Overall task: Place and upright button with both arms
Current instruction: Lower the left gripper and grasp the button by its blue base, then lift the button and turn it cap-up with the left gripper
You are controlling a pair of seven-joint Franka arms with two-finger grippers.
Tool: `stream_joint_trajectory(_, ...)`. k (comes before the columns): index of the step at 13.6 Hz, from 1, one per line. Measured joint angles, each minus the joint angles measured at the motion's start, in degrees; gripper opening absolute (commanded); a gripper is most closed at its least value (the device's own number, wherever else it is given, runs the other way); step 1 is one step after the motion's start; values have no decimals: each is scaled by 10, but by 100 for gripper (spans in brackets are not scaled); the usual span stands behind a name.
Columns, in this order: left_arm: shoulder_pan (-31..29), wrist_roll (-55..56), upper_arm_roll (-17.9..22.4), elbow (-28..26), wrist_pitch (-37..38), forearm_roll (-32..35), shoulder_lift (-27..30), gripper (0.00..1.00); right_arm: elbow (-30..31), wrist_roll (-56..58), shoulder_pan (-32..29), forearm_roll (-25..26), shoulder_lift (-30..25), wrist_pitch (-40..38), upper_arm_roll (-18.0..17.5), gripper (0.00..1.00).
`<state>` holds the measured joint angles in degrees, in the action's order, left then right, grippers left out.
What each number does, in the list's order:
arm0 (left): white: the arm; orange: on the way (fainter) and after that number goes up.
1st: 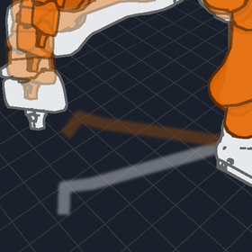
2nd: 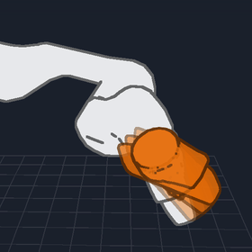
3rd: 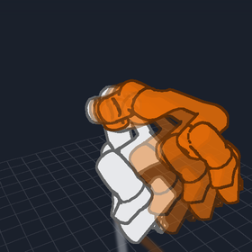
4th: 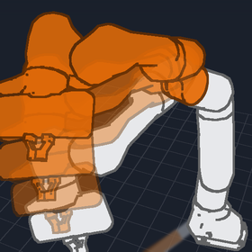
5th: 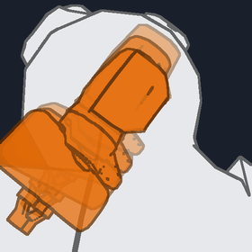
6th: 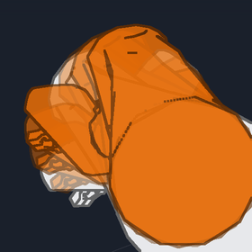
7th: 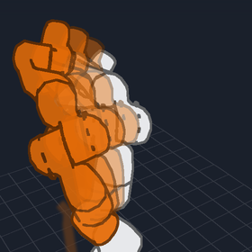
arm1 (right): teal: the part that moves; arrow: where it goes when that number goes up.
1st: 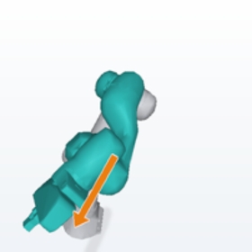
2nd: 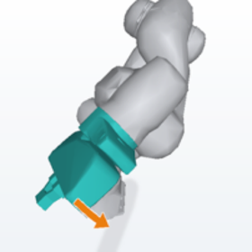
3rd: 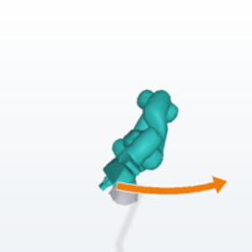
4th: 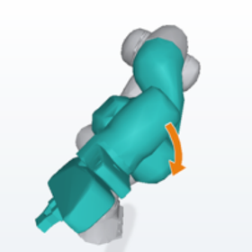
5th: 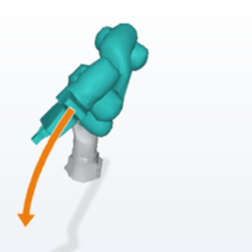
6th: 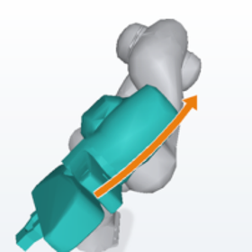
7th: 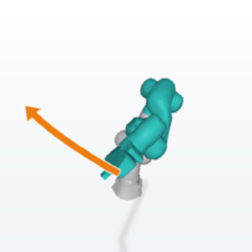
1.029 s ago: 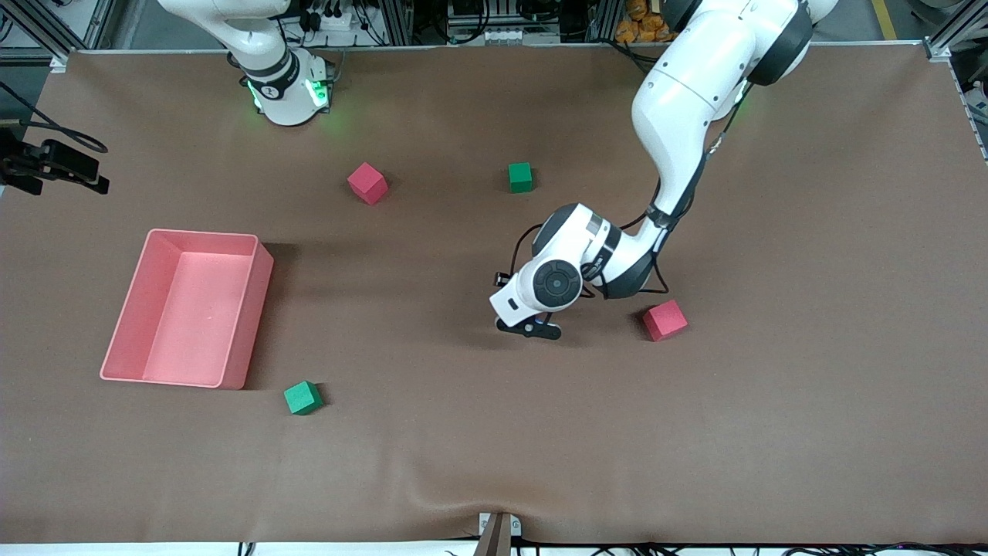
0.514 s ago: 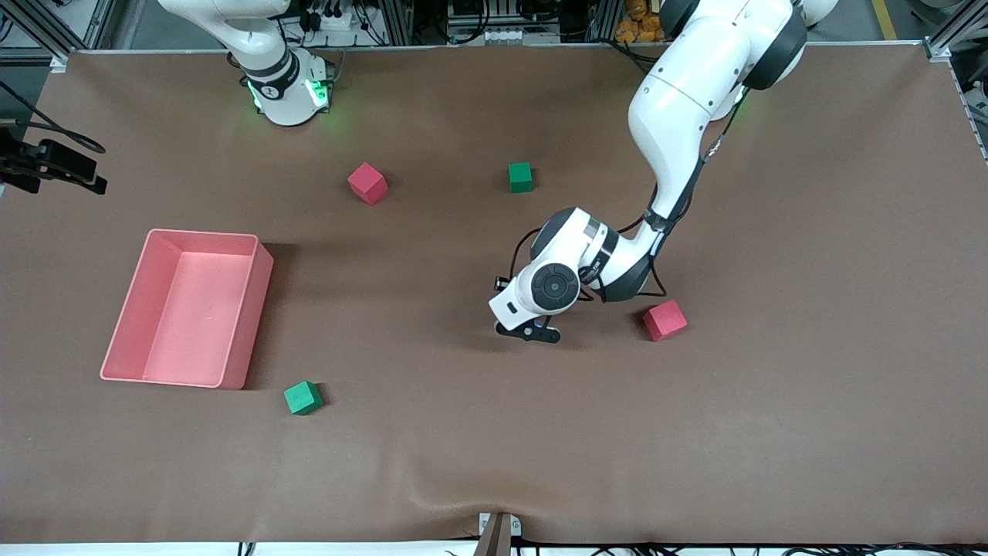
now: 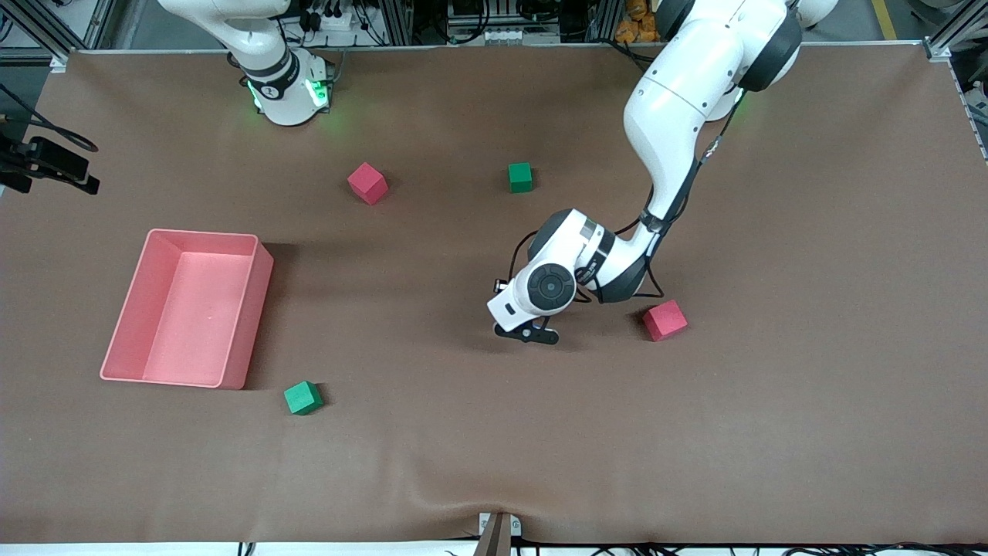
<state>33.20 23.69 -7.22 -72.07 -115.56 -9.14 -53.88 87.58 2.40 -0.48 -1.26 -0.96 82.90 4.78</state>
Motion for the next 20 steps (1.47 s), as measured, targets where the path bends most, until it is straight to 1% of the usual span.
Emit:
stream_joint_trajectory(2,0,0,0,1,0,0,0,0,0,0,0,0,0,3,0,100)
stream_joint_trajectory(6,0,30,0,3,-1,0,-1,0,0,0,-1,0,0,5,0,100)
stream_joint_trajectory(9,0,51,1,16,-2,0,2,0,0,0,-1,0,1,8,0,100)
stream_joint_trajectory(15,3,126,2,26,-14,5,38,0,0,0,-1,0,1,16,0,100)
stream_joint_trajectory(17,9,157,2,26,-16,29,54,0,0,0,-1,0,1,16,-1,100)
stream_joint_trajectory(20,28,212,2,26,-39,77,73,0,0,0,-1,0,1,17,-2,100)
